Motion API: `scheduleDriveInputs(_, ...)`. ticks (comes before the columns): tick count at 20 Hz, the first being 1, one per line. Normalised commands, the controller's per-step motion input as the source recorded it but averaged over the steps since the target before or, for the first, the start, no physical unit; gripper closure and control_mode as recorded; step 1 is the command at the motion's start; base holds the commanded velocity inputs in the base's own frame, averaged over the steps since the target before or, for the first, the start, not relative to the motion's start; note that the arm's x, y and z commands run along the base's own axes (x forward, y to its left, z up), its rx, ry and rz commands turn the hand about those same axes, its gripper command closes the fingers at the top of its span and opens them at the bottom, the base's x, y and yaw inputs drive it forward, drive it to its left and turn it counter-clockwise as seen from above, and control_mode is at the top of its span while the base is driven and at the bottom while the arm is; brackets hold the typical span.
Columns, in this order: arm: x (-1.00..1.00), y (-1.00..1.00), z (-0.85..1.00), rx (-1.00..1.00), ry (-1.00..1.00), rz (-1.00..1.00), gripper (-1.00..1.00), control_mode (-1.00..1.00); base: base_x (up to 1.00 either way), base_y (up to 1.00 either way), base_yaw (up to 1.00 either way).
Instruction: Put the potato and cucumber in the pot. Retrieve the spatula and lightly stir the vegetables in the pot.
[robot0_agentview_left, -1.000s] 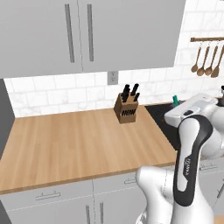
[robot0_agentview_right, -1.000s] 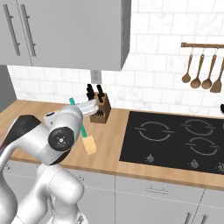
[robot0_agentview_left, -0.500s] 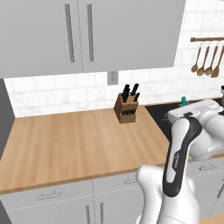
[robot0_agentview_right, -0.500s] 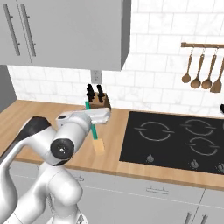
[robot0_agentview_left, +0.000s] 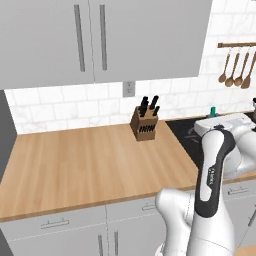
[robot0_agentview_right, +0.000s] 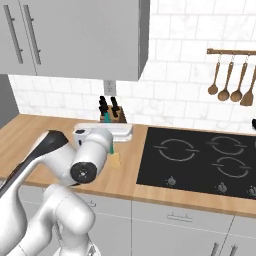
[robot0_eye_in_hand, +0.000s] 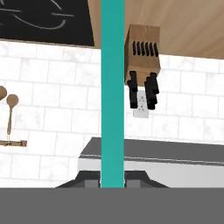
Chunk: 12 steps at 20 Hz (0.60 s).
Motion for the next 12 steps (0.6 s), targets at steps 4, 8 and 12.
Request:
scheduleDriveInputs(4, -0.16, 0.0, 0.17, 0.45, 0.0, 0.0, 1.0, -1.0, 0.0, 0.0, 0.0)
scheduleDriveInputs(8, -0.17, 0.0, 0.0, 0.37, -0.01, 0.0, 1.0, -1.0, 0.0, 0.0, 0.0)
scheduleDriveInputs(12, -0.03, 0.06, 0.0, 0.07, -0.04, -0.01, 1.0, 1.0, -0.05, 0.07, 0.0)
